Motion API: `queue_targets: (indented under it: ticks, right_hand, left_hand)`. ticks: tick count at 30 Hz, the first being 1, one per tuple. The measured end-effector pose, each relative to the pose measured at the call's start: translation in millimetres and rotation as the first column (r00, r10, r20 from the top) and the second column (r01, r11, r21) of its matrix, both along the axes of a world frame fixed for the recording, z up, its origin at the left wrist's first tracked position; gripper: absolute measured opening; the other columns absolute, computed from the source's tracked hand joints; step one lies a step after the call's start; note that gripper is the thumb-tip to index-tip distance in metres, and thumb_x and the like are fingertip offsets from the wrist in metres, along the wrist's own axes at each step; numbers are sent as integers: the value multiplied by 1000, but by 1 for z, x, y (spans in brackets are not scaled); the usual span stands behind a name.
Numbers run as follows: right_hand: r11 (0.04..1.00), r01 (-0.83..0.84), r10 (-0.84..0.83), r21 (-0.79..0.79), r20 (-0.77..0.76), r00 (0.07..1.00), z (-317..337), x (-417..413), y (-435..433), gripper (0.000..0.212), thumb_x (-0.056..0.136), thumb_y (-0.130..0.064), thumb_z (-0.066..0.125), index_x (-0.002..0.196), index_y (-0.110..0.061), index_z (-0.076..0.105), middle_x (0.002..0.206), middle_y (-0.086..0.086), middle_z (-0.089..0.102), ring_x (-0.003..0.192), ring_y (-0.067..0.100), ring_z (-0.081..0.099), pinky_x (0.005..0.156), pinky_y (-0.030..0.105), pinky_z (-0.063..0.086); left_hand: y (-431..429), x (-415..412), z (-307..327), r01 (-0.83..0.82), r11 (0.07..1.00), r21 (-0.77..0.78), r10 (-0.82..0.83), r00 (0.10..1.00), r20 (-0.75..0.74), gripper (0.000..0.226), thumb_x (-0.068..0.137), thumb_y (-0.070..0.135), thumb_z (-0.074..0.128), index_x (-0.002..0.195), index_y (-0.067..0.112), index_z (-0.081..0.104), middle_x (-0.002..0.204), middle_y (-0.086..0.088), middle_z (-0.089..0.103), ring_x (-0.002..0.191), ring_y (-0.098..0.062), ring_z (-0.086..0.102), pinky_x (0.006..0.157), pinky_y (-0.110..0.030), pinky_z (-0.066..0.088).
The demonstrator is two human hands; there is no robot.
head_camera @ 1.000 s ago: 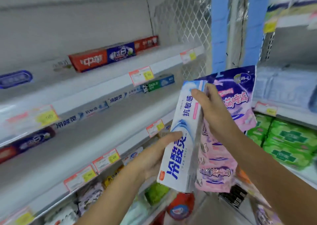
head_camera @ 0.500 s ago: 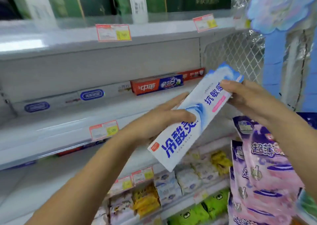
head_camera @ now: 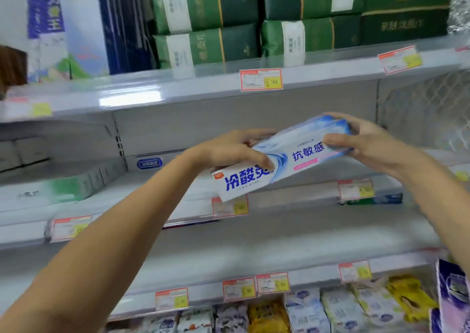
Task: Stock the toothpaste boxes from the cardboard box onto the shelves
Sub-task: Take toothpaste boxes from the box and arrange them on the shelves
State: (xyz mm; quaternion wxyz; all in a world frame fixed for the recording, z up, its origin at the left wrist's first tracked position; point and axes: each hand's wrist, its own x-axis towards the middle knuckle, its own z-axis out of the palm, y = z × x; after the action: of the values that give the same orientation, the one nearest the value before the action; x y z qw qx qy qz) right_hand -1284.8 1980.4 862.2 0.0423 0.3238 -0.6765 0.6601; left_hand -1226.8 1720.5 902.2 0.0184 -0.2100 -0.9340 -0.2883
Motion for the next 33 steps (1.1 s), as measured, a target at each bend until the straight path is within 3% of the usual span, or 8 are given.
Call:
queue_targets:
  ticks: [2,5,8,12,19,27,31,33]
  right_hand:
    - [999,-35,35,2,24,999,3,-6,-12,94,51,-18,85,136,-13,45,109,6,66,82,9,69,69,17,55]
    - [998,-56,55,24,24,998,7,-6,-22,80,65,-13,66,140,-18,38,118,9,60,83,9,67,72,16,54]
    - [993,-74,76,94,-18,997,5,-6,-21,101,50,-28,89,138,-29,40,130,4,55,102,13,64,84,20,53]
    - [975,-21,49,223,-119,992,-8,2,-13,108,36,-48,93,131,-46,41,140,-4,43,128,10,48,103,29,44]
    - [974,13,40,226,-226,973,-35,25,9,103,62,-7,79,147,-27,25,141,-3,38,126,2,48,94,23,49]
    - [960,20,48,280,-233,971,-67,44,42,108,55,-28,87,144,-29,28,139,-1,40,129,5,44,100,29,47]
    - [936,41,39,349,-219,975,-84,58,57,92,56,-17,80,134,-36,35,130,-10,40,119,4,50,83,15,52]
    - [903,6,57,429,-135,989,-100,58,65,87,56,-16,76,131,-37,38,129,-10,42,114,6,53,82,15,52]
  left_hand:
    - [-12,-3,2,-24,999,-21,23,1000,-21,74,68,37,67,136,40,38,98,4,69,69,-13,70,56,-20,53]
    - [-22,-5,0,-48,998,-35,45,997,-58,80,68,39,67,141,37,35,100,-1,70,71,-15,71,57,-21,53]
    - [-27,-1,-4,-65,997,-35,61,992,-109,80,69,36,73,140,41,35,102,3,69,72,-11,71,59,-21,54]
    - [-21,11,-20,-106,991,-77,83,962,-261,85,62,42,72,138,49,33,113,17,61,82,-1,66,66,-10,49]
    - [-3,23,-54,-138,973,-184,29,869,-494,93,60,53,65,144,42,27,125,-1,52,102,-15,48,78,-24,36]
    - [27,46,-89,-136,974,-179,41,889,-455,94,59,59,64,144,44,25,129,1,48,107,-14,48,85,-27,37]
    - [40,53,-112,-106,974,-199,19,919,-395,92,64,52,68,145,43,24,135,2,44,112,-15,48,88,-27,38]
    - [44,53,-129,-76,975,-207,14,958,-286,92,64,55,69,144,46,23,123,5,46,97,-12,55,80,-24,45]
